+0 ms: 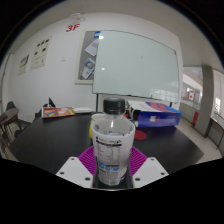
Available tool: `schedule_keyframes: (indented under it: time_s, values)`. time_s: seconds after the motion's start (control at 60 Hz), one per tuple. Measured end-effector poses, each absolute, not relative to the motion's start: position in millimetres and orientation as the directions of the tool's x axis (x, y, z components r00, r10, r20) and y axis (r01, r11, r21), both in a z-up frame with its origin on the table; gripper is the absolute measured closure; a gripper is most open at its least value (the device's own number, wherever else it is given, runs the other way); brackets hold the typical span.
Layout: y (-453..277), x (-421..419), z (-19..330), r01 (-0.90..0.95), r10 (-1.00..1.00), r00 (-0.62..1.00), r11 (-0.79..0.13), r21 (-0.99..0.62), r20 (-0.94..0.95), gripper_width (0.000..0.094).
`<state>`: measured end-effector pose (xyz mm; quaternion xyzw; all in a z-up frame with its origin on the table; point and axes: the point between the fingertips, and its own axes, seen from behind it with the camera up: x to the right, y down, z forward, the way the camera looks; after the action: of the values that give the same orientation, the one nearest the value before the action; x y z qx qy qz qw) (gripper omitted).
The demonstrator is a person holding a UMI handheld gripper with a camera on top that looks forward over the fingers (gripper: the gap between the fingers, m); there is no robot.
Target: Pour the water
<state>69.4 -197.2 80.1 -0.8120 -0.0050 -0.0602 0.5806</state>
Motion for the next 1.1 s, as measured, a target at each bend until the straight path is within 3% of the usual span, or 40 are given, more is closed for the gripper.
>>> schedule_keyframes:
  time_s: [0.15,0.367,0.517,0.633,0.75,0.883,1.0,1.1]
  values:
    - [-188.7,133.1,115.8,0.18,-0.152,0.959,-0.332,-0.926,0.241,0.0562]
    - [-132.3,245.9,208.2,0.46,-0.277,0.776,-0.366,-0.809,0.567,0.056]
    - [-63.9,260.6,276.8,0.732,-0.278,0.511,-0.356,-0.581,0.814,0.0562]
    - [-9.6,232.5,306.7,0.909,-0.235,0.211,-0.31,-0.279,0.949,0.0561]
    - [30.9,180.4,304.2,0.973,-0.198,-0.122,-0.216,0.078,0.973,0.0558]
    - [66.2,128.1,260.8,0.919,-0.128,-0.394,-0.071,0.388,0.91,0.0562]
    - [78.7,108.7,217.4,0.819,-0.095,-0.569,0.018,0.573,0.817,0.0557]
    - [80.7,99.4,193.4,0.764,-0.095,-0.635,0.074,0.641,0.767,0.0559]
